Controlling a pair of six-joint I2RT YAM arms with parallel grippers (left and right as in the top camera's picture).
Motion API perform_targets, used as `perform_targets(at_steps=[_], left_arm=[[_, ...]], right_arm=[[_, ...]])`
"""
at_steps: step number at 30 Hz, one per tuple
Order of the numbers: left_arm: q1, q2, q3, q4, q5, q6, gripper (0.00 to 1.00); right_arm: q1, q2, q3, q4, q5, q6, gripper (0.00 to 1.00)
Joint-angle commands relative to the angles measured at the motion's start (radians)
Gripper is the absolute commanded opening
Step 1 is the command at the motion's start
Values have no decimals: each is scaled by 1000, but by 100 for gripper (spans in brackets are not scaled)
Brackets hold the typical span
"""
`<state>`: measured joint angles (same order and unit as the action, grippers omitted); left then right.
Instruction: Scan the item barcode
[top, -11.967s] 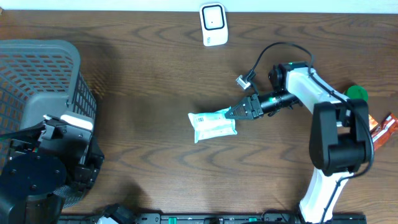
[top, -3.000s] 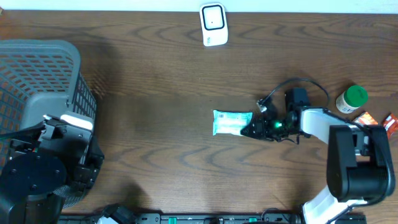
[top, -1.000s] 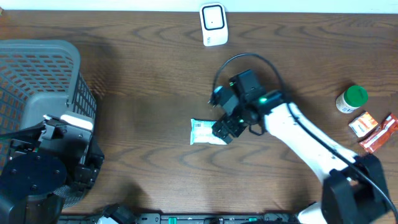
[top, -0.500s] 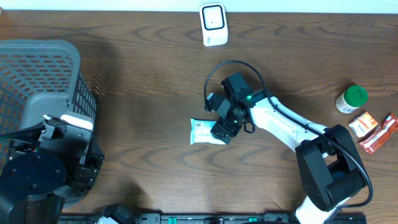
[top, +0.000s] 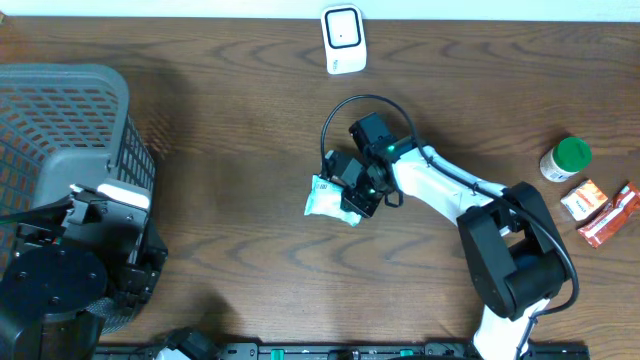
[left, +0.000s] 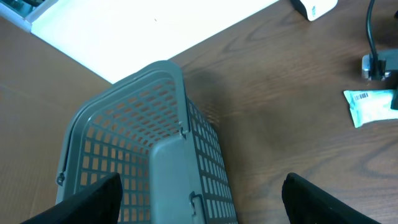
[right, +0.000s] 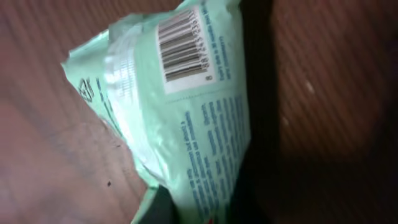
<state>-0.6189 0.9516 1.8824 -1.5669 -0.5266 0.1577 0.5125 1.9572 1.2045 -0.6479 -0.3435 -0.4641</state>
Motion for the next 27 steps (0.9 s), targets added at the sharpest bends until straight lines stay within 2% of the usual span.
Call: perform_targets(at_steps=[1,9,14,20,27], left_arm=[[0,-6,0,0,-9,3,82],[0,-6,0,0,-9,3,82],[0,-6,0,0,-9,3,82],[0,-6,0,0,-9,3,82],[0,-6,0,0,-9,3,82]], right_arm=[[3,81,-30,-55,61,39,1],[-2,-106,120,-213,88,48,1],[16,-272,135,-216,181,48,1],[48,-480,135,-217,187,35,1],[90,-638,135,-217,194,21,1]])
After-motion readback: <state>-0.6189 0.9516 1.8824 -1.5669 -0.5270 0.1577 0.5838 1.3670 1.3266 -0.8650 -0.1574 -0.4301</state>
